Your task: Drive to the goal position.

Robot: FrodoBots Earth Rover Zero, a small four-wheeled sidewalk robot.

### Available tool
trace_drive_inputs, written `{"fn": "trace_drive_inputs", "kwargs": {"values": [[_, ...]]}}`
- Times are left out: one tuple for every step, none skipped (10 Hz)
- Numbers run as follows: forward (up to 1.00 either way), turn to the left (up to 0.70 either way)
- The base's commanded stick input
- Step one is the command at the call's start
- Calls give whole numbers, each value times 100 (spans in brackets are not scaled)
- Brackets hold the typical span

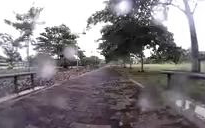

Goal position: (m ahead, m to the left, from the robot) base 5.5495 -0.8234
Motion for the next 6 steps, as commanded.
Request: {"fn": "trace_drive_inputs", "kwargs": {"values": [[70,0],[70,0],[70,0],[70,0],[70,0],[70,0]]}}
